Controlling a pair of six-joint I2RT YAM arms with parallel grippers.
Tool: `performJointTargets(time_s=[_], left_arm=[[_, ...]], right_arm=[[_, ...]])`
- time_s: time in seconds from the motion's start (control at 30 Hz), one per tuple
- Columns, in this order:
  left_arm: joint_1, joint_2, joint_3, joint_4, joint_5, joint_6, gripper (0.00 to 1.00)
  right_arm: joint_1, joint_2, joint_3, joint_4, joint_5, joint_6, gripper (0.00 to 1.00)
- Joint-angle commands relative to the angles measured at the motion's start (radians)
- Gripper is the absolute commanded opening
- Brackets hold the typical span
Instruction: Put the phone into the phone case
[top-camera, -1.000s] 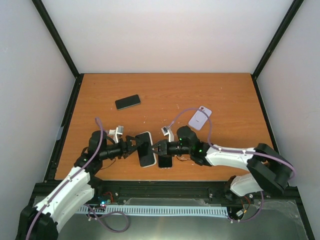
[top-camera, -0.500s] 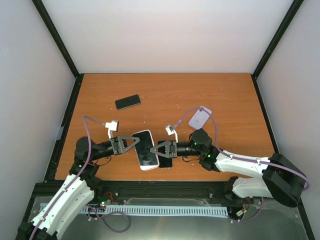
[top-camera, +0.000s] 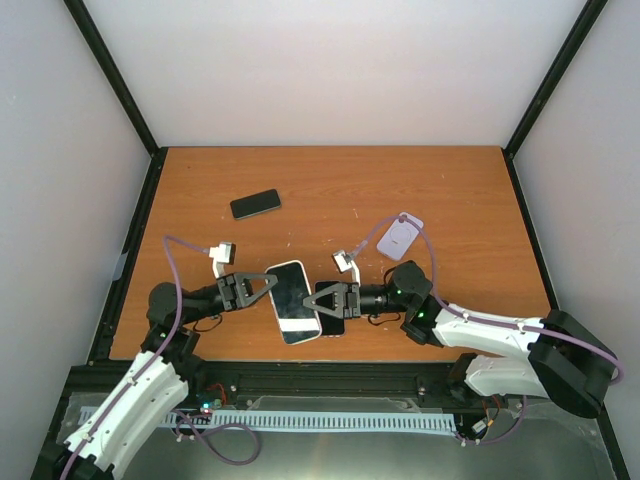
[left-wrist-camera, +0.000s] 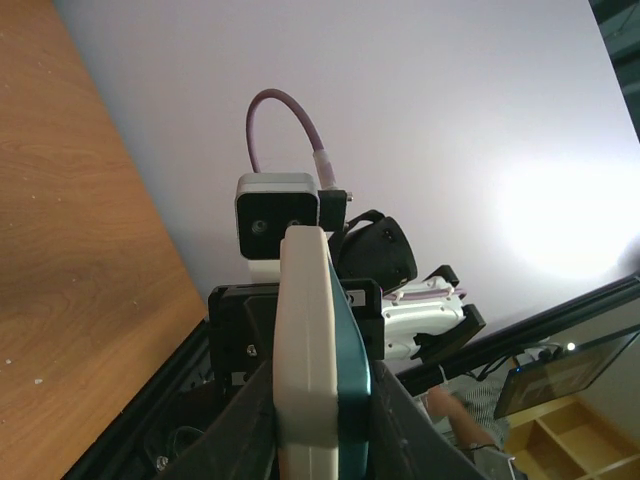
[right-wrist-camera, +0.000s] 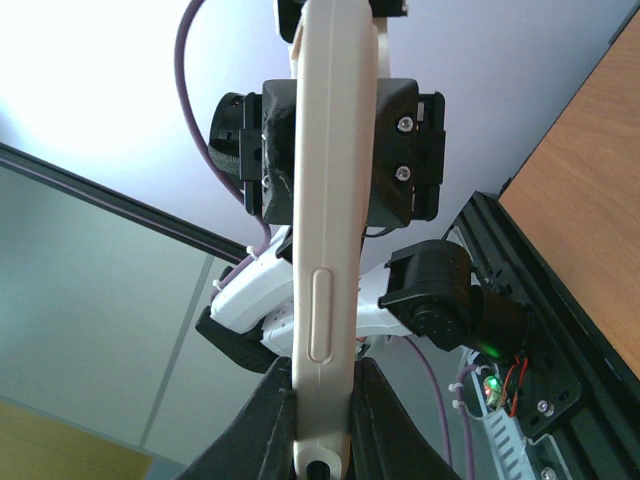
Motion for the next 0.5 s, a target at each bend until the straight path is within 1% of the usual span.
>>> performJointTargets(time_s=[0.0,0.13,0.3,0.43,0.47], left_arm=[[-0.004,-0.015,0.009,0.002,-0.035,0.001,0.14],[-0.004,-0.016,0.023,-0.067,-0.050,0.034,0.07],[-0.004,-0.010,0.054,-0.131,-0.061,0.058,0.01],[-0.004,-0.006,0.080,-0.171,-0.063,0.078,0.01],[-0.003,-0.008,0.082,-0.171,-0.063,0.074,0.03]], right_arm=[[-0.003,-0.030,-0.002,0.047,0.001,-0.004,0.05],[-0.003,-0.044,-0.005,0.029,0.011,-0.012,0.07],[-0.003,-0.049,-0.001,0.016,0.017,-0.012,0.08],[-0.002,-0.046,-0.001,0.036,0.013,0.001,0.07],[-0.001,-0.047,-0.002,0.047,0.013,0.007,0.07]])
